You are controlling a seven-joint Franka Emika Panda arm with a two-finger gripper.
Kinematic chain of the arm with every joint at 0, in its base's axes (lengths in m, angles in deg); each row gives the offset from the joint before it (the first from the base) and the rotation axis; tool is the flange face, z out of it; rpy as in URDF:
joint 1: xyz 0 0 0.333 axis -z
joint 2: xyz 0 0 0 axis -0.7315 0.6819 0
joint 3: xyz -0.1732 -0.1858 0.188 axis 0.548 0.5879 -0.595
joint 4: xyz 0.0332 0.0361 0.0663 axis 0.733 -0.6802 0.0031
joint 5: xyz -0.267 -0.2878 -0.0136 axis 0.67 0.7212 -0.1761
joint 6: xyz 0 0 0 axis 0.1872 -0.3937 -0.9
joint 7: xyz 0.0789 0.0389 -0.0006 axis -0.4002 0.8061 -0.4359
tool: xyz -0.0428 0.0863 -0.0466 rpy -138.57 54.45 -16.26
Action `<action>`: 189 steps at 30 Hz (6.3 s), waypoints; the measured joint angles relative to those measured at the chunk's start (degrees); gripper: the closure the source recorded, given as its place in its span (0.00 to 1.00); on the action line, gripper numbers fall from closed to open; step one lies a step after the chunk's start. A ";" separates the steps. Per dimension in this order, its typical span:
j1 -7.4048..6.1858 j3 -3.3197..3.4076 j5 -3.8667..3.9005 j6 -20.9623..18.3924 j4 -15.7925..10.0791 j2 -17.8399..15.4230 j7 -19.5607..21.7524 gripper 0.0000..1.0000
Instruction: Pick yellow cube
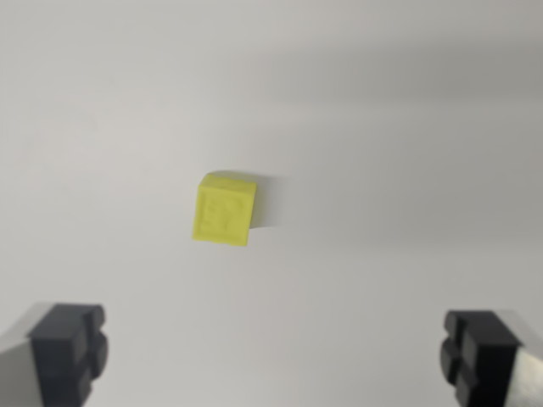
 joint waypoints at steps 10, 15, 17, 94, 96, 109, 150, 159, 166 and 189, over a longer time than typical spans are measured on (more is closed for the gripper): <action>-0.19 0.00 0.00 1.09 -1.25 -0.06 0.55 0.00; -0.38 0.00 -0.01 2.80 -2.83 0.15 1.03 0.00; -0.45 0.00 -0.01 3.47 -3.44 0.27 1.22 0.00; -3.64 0.00 -1.09 29.32 -18.18 12.69 8.33 0.00; -3.73 0.00 -1.14 29.97 -18.33 13.20 8.49 0.00; -4.34 0.00 -1.55 34.08 -19.06 16.77 9.49 0.00; -5.06 0.00 -2.51 42.16 -17.83 26.33 10.13 1.00; -5.05 0.01 -2.37 39.79 -18.77 23.00 10.26 1.00; -5.03 0.01 -2.24 37.84 -19.36 20.48 10.36 1.00; -4.98 0.01 -1.92 30.92 -20.31 12.60 10.60 1.00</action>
